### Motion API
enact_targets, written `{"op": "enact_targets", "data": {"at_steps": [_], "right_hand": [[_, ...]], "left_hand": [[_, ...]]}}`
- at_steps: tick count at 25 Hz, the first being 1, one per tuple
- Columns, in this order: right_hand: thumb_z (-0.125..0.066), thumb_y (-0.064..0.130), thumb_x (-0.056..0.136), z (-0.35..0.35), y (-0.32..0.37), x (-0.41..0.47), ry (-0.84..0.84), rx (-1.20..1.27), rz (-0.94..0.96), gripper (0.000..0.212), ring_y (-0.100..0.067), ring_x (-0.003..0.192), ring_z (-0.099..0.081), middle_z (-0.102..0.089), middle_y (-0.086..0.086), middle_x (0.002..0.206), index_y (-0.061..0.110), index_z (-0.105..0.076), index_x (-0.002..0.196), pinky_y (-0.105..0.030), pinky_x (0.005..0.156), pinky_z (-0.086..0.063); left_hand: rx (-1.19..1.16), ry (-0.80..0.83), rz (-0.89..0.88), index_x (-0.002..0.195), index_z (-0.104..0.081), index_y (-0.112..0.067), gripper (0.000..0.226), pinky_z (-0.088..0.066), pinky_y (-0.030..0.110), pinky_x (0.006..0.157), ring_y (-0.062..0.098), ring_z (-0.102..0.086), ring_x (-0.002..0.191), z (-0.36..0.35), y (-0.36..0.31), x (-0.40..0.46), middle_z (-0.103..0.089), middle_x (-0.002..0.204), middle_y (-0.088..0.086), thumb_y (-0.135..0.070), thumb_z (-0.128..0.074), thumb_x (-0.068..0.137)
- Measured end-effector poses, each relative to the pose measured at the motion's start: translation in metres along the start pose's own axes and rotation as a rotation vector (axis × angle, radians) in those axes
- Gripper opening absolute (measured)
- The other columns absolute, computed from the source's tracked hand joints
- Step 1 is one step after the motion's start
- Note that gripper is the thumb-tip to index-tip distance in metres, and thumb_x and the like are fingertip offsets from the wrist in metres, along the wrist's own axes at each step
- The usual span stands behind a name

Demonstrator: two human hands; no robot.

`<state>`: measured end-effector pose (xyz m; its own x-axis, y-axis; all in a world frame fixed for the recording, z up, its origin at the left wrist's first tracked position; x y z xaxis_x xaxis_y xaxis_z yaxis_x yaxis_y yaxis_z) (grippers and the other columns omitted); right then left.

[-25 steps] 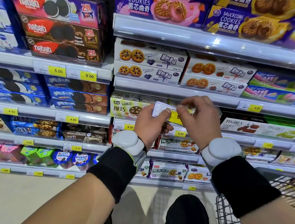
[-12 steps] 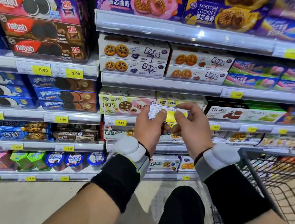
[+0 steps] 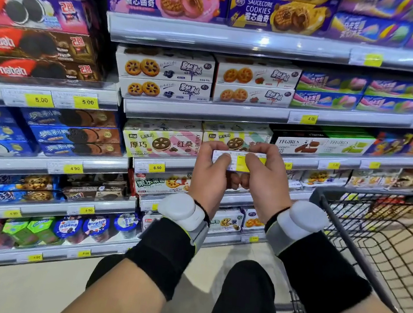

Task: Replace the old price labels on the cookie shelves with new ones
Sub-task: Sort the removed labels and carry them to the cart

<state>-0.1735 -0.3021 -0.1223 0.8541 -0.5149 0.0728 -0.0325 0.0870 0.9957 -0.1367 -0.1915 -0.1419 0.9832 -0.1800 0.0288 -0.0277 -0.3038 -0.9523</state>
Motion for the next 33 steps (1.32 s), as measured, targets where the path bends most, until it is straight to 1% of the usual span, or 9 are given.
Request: {"op": "enact_targets", "data": {"at_steps": [6, 11, 15, 17, 21, 24, 28, 30, 33], "right_hand": [[-0.047, 0.015, 0.087, 0.048, 0.012, -0.006, -0.099, -0.088, 0.062, 0.018, -0.021, 0.05, -0.042, -0.047, -0.001, 0.063, 0.032, -0.05, 0.083, -0.037, 0.057, -0.038], [-0.046, 0.015, 0.091, 0.102, 0.02, -0.009, -0.137, -0.152, 0.102, 0.009, -0.021, 0.057, -0.043, -0.044, 0.001, 0.067, 0.023, -0.049, 0.092, -0.038, 0.057, -0.038], [-0.045, 0.022, 0.089, 0.154, 0.021, -0.011, -0.206, -0.164, 0.123, 0.016, -0.027, 0.05, -0.043, -0.045, -0.001, 0.061, 0.037, -0.047, 0.084, -0.043, 0.051, -0.036], [-0.045, 0.023, 0.088, 0.181, 0.02, -0.013, -0.278, -0.204, 0.141, 0.015, -0.033, 0.051, -0.049, -0.049, -0.004, 0.065, 0.037, -0.047, 0.086, -0.047, 0.052, -0.043], [-0.046, 0.015, 0.09, 0.232, 0.014, -0.021, -0.399, -0.243, 0.185, 0.008, -0.019, 0.053, -0.041, -0.047, -0.003, 0.067, 0.019, -0.049, 0.096, -0.038, 0.052, -0.038], [-0.047, 0.02, 0.085, 0.266, 0.0, -0.023, -0.488, -0.249, 0.118, 0.011, -0.022, 0.054, -0.045, -0.05, -0.001, 0.066, 0.03, -0.048, 0.089, -0.037, 0.057, -0.04], [-0.053, 0.034, 0.074, 0.311, -0.022, -0.026, -0.603, -0.211, 0.034, 0.012, -0.025, 0.069, -0.056, -0.059, -0.003, 0.08, 0.033, -0.054, 0.087, -0.045, 0.067, -0.049], [-0.056, 0.032, 0.074, 0.335, -0.035, -0.029, -0.637, -0.151, -0.007, 0.012, -0.021, 0.066, -0.052, -0.059, -0.003, 0.078, 0.027, -0.058, 0.083, -0.042, 0.065, -0.045], [-0.059, 0.018, 0.081, 0.361, -0.053, -0.037, -0.664, -0.079, -0.051, 0.01, -0.015, 0.051, -0.045, -0.053, -0.001, 0.063, 0.021, -0.058, 0.071, -0.032, 0.055, -0.04]], "left_hand": [[0.062, 0.117, 0.001, 0.097, -0.048, -0.022, 0.022, -0.033, 0.034, 0.052, 0.022, -0.04, 0.048, -0.04, 0.003, -0.01, -0.044, 0.051, -0.001, -0.003, -0.042, 0.089], [0.093, 0.222, 0.047, 0.109, -0.043, -0.02, 0.023, -0.029, 0.03, 0.048, 0.019, -0.036, 0.048, -0.09, 0.009, -0.024, -0.047, 0.057, 0.005, -0.005, -0.044, 0.092], [0.08, 0.331, 0.139, 0.122, -0.043, -0.006, 0.027, -0.03, 0.031, 0.047, 0.019, -0.035, 0.047, -0.135, 0.027, -0.03, -0.047, 0.055, 0.003, -0.011, -0.045, 0.095], [0.124, 0.399, 0.122, 0.108, -0.049, -0.004, 0.015, -0.031, 0.033, 0.05, 0.02, -0.036, 0.047, -0.158, 0.036, -0.036, -0.047, 0.052, 0.001, -0.012, -0.046, 0.095], [0.22, 0.501, 0.121, 0.088, -0.049, -0.008, 0.008, -0.034, 0.033, 0.051, 0.022, -0.039, 0.045, -0.211, 0.054, -0.048, -0.05, 0.055, 0.006, -0.011, -0.044, 0.094], [0.278, 0.553, 0.125, 0.1, -0.05, -0.003, 0.012, -0.032, 0.032, 0.049, 0.021, -0.038, 0.045, -0.243, 0.069, -0.057, -0.049, 0.054, 0.006, -0.011, -0.043, 0.094], [0.361, 0.657, 0.083, 0.09, -0.054, -0.01, 0.014, -0.033, 0.027, 0.045, 0.021, -0.039, 0.044, -0.277, 0.082, -0.059, -0.05, 0.056, 0.007, -0.007, -0.041, 0.094], [0.406, 0.708, 0.044, 0.097, -0.056, -0.003, 0.016, -0.033, 0.026, 0.044, 0.021, -0.04, 0.043, -0.293, 0.091, -0.056, -0.051, 0.055, 0.007, -0.006, -0.041, 0.094], [0.558, 0.783, -0.034, 0.088, -0.056, -0.006, 0.014, -0.039, 0.029, 0.049, 0.022, -0.045, 0.044, -0.313, 0.11, -0.049, -0.055, 0.054, 0.004, -0.009, -0.043, 0.089]]}}
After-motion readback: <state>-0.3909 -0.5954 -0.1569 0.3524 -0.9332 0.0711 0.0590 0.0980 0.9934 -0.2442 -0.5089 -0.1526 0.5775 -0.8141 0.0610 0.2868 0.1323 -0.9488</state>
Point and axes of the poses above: each hand's wrist, its own x-axis towards the middle knuckle, its own z-axis out of the back of the hand, y = z × x, the point moved 6 cm from there along x, towards the middle knuckle
